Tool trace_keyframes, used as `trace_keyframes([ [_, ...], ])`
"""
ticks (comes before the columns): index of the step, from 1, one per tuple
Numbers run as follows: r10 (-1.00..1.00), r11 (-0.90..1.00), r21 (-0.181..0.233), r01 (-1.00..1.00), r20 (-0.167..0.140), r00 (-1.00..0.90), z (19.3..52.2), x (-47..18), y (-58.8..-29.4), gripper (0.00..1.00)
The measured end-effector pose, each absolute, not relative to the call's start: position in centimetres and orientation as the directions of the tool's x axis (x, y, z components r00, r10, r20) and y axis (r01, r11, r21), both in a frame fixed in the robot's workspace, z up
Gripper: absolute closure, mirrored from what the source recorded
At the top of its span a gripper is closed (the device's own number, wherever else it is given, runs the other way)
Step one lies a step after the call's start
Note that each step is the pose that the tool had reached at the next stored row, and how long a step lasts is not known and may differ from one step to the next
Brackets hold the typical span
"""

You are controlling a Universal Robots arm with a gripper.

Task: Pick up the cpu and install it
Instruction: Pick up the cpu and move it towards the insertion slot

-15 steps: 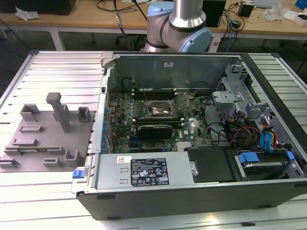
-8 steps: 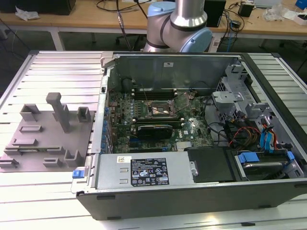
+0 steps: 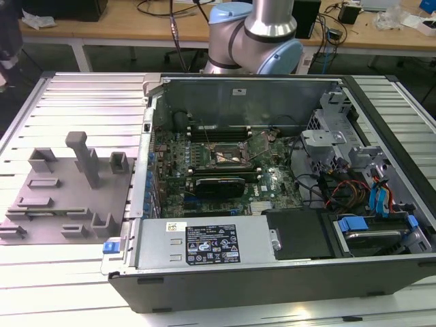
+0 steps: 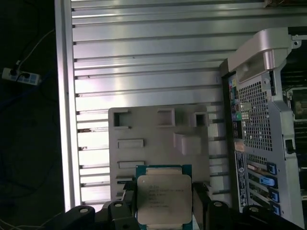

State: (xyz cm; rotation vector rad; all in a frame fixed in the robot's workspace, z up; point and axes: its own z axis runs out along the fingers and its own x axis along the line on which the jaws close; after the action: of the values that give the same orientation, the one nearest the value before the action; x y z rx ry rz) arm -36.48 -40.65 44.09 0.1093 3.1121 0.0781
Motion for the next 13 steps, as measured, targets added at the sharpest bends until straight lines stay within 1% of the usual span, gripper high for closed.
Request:
trace_keyframes([
  [13,0.071,0.996,0.051,0.07,-0.022,-0.997,44.1,-29.7,-40.7,0.45],
])
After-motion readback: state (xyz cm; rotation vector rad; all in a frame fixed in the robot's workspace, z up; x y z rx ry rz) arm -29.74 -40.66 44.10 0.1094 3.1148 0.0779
